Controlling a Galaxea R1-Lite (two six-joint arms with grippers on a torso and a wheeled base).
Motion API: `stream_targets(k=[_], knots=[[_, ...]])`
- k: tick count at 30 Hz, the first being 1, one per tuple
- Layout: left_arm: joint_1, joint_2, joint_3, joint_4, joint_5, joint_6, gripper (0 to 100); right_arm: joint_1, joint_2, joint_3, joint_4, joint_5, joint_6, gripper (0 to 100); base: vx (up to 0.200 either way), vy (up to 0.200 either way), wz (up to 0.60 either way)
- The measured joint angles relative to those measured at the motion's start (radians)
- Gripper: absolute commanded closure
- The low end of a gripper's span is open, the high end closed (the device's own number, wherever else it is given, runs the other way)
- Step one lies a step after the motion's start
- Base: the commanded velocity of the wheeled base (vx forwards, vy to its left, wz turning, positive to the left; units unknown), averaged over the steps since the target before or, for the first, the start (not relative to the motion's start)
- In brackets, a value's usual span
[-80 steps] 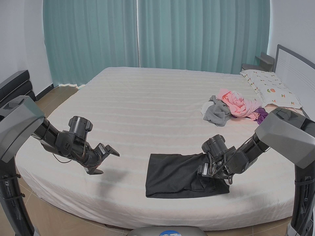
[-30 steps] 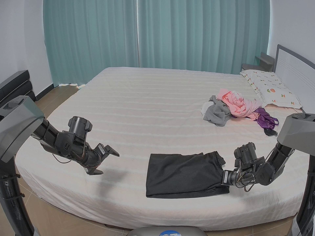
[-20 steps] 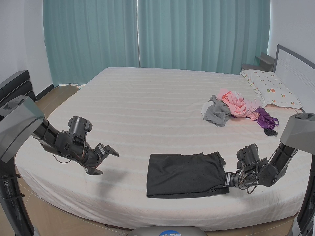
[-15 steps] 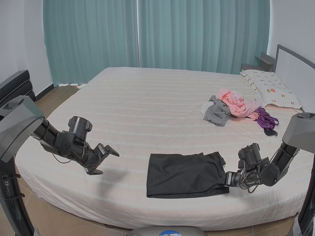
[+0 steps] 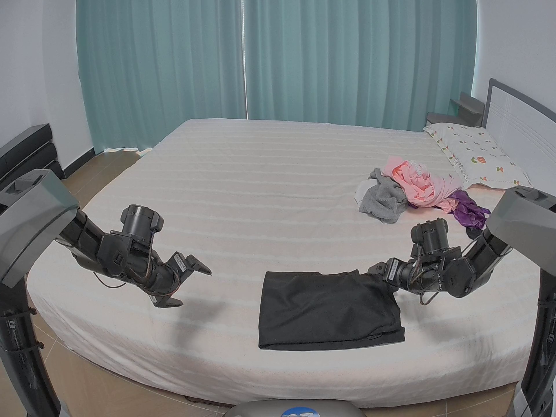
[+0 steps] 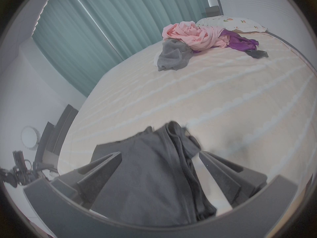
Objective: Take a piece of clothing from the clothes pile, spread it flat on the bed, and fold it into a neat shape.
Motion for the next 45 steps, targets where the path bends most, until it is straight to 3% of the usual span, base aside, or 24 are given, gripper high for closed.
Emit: stream_targets(k=[13,14,29,36,45], knots=[[-0.003,0.008,0.000,-0.025,0.006,-0.001,0,-0.012,0.180,-0.319,0.138,-0.013,0.076,0,0.000,0.000,0.00],[-0.003,0.008,0.000,-0.025,0.007,-0.001,0,-0.013,0.189,-0.327,0.142,-0.013,0.076,100,0.000,0.000,0.00],[-0.034,0.017,-0.012,-0.027,0.020,0.002,0,-0.041,0.238,-0.366,0.150,-0.015,0.082,100,0.000,0.000,0.00],[-0.099,0.076,-0.107,-0.027,0.147,0.000,0,-0.066,0.228,-0.363,0.149,-0.014,0.107,100,0.000,0.000,0.00],[-0.196,0.183,-0.267,-0.025,0.201,0.002,0,-0.074,0.211,-0.351,0.150,-0.014,0.144,100,0.000,0.000,0.00]])
